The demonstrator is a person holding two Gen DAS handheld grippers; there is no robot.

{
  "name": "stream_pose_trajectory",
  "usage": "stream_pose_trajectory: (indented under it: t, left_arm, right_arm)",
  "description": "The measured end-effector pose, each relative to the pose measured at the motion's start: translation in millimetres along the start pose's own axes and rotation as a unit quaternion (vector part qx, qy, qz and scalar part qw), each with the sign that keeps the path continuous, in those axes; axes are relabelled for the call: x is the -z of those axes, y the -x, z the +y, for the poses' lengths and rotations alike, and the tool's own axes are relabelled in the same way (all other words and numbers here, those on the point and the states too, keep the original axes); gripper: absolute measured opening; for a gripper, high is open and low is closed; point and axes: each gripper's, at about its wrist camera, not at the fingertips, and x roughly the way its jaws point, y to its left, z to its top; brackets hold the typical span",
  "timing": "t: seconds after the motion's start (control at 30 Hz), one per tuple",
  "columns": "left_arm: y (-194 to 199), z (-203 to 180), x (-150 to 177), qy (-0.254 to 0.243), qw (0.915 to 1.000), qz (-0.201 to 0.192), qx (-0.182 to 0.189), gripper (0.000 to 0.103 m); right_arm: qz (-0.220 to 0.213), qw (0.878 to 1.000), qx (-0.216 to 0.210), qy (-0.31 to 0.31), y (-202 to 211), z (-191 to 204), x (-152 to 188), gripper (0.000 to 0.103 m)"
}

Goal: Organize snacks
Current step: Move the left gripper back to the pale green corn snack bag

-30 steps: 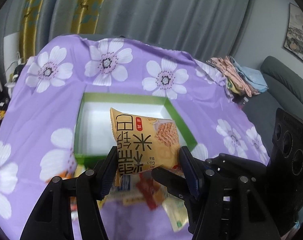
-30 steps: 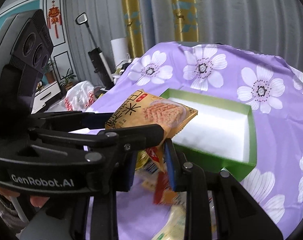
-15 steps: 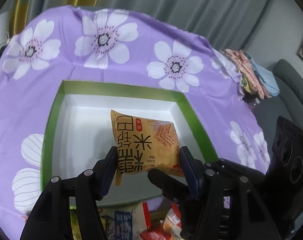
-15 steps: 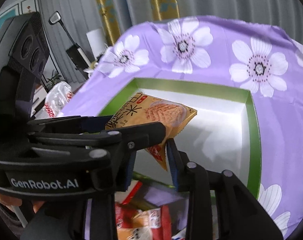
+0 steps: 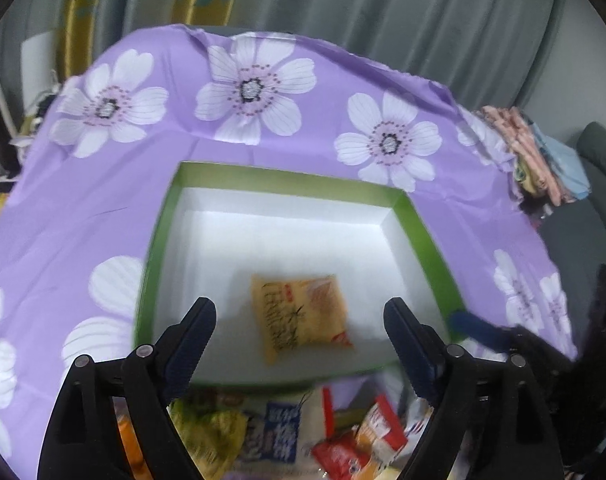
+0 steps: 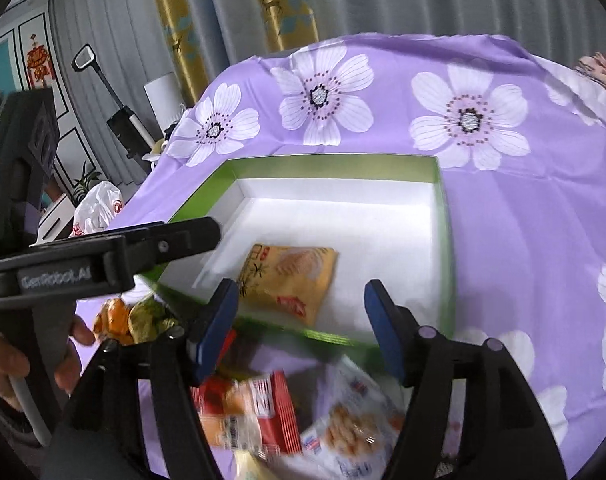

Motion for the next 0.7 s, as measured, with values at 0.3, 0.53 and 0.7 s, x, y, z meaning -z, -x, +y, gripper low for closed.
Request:
stream_pose_trajectory:
  t: [0.3, 0.53, 0.7]
  left_arm:
    - [33.8, -15.6, 34.1, -0.024, 0.9988, 0.001, -0.043, 0.093]
    - [57.0, -22.4, 70.4, -0.025, 0.9991, 0.014, -0.031, 0.093]
    - [67.0, -22.6, 100.4, -0.010, 0.9995, 0.028, -0.001, 0.093]
  right_arm:
    - [-0.014, 1.000, 0.015, -0.007, 56.4, -5.3, 41.3, 0.074]
    - [0.011, 1.000, 0.005, 0.011, 79.2, 1.7, 74.8, 0.076]
    - [0.032, 0.999, -0.003, 0.028, 84.1, 6.4, 99.2, 0.076]
